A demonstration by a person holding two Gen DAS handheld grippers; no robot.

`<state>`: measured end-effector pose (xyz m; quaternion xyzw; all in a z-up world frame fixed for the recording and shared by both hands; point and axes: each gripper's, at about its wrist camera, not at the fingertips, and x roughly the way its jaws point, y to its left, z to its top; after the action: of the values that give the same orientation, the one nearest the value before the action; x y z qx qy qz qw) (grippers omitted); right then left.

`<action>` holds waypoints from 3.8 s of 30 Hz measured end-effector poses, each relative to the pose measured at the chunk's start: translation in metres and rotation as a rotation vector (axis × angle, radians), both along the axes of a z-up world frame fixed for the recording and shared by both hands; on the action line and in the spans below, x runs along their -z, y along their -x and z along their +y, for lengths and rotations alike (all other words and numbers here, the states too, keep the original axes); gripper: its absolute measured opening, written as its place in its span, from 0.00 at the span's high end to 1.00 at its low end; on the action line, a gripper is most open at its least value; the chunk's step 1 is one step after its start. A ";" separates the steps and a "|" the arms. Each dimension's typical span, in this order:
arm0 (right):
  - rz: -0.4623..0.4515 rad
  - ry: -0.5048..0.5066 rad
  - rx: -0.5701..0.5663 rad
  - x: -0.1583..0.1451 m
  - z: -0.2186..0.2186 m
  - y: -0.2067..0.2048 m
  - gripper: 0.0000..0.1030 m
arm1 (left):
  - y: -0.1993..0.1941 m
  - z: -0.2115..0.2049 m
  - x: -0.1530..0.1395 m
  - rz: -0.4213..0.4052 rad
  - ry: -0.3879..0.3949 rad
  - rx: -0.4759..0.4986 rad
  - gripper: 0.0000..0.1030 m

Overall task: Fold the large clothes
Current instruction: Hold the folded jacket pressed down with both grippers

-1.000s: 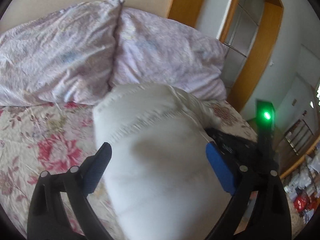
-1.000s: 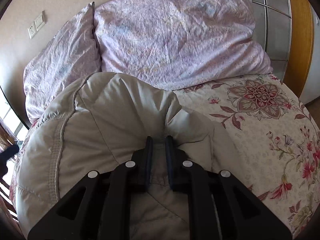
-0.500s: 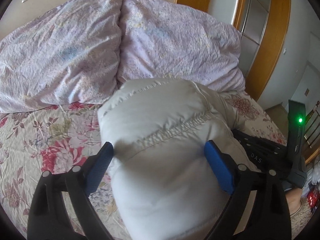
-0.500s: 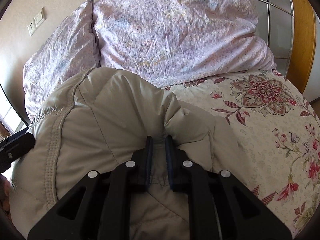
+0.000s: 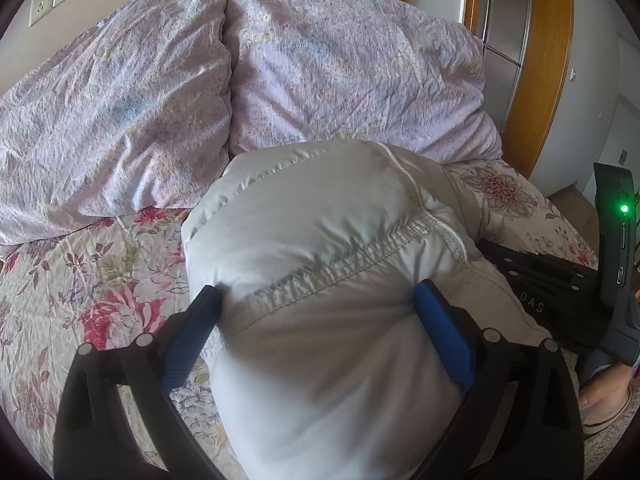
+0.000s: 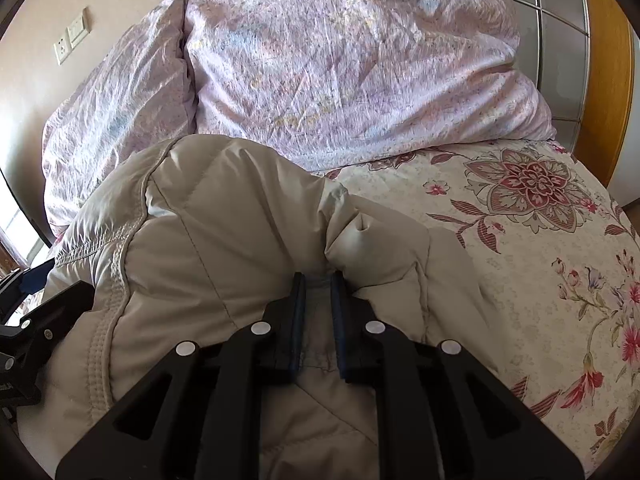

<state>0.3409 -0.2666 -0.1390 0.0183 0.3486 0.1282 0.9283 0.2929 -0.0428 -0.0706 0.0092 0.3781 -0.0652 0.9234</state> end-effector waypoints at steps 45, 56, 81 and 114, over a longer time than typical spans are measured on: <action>-0.103 0.084 0.035 0.005 0.010 0.007 0.88 | 0.000 0.007 0.020 -0.069 0.033 0.007 0.02; -0.108 0.086 0.035 0.005 0.010 0.006 0.88 | -0.001 0.007 0.021 -0.076 0.040 0.003 0.02; -0.122 0.090 0.035 0.006 0.010 0.008 0.88 | 0.000 0.008 0.022 -0.088 0.042 -0.002 0.02; 0.089 -0.244 0.009 -0.050 -0.092 0.030 0.22 | 0.028 0.089 -0.007 0.084 0.287 -0.105 0.02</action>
<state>0.3109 -0.3588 -0.0885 0.1384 0.3712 0.1647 0.9033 0.2650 0.0458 -0.0636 -0.1452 0.4031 -0.0706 0.9008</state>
